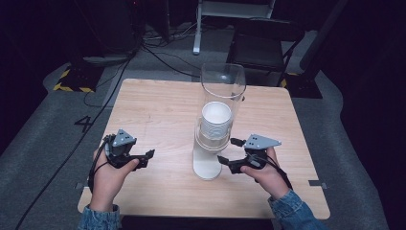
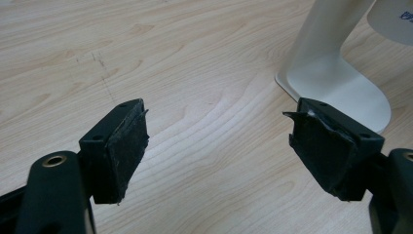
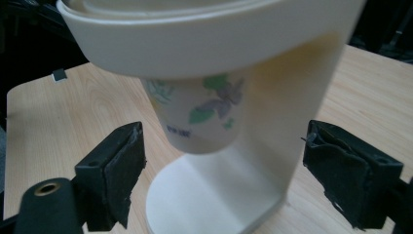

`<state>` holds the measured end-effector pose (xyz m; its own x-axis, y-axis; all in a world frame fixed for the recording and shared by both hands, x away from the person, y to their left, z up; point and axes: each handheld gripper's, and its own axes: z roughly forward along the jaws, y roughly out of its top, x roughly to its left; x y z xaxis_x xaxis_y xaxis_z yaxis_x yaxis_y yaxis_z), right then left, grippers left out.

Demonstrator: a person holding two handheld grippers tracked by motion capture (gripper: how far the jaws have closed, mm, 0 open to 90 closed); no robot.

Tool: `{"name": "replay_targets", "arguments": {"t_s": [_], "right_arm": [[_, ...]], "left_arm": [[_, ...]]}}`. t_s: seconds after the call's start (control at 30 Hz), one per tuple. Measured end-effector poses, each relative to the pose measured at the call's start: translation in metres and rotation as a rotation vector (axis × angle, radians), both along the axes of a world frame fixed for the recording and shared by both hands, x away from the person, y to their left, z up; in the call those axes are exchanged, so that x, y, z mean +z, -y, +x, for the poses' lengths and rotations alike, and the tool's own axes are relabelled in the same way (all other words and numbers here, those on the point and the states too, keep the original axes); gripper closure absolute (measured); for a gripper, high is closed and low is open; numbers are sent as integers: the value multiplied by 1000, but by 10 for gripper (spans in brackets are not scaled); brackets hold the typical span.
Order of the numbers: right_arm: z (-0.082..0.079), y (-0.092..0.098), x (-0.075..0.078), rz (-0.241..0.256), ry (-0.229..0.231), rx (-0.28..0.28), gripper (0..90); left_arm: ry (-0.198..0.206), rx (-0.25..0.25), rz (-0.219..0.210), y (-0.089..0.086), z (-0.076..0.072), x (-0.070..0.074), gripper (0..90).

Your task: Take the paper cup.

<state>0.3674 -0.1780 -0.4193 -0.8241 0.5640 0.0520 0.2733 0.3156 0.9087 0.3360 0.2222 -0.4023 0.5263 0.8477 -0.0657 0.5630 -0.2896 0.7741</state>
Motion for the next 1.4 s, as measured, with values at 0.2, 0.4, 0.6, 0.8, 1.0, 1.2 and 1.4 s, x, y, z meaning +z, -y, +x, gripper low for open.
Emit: {"name": "replay_targets", "arguments": {"t_s": [0.2,0.4,0.6,0.8,1.0,1.2,1.4], "right_arm": [[2,-16,-4,31,39,4,164],[7,-27,-5,93,41,7,166],[11,-39,-9,138,49,13,174],[15,-45,-11,153,103,-12,250],[15,-45,-10,147,119,-11,269],[15,-44,-10,141,118,3,284],[15,-44,-11,145,131,1,290]], "left_arm": [[-1,-7,1,1,0,-2,214],[-6,-2,4,0,-2,-3,214],[-7,-9,7,2,-2,-4,213],[-6,-11,9,1,-2,-5,213],[-16,-14,9,1,-2,-7,214],[-16,-19,16,1,-1,-8,216],[-16,-22,13,1,-2,-8,218]]}}
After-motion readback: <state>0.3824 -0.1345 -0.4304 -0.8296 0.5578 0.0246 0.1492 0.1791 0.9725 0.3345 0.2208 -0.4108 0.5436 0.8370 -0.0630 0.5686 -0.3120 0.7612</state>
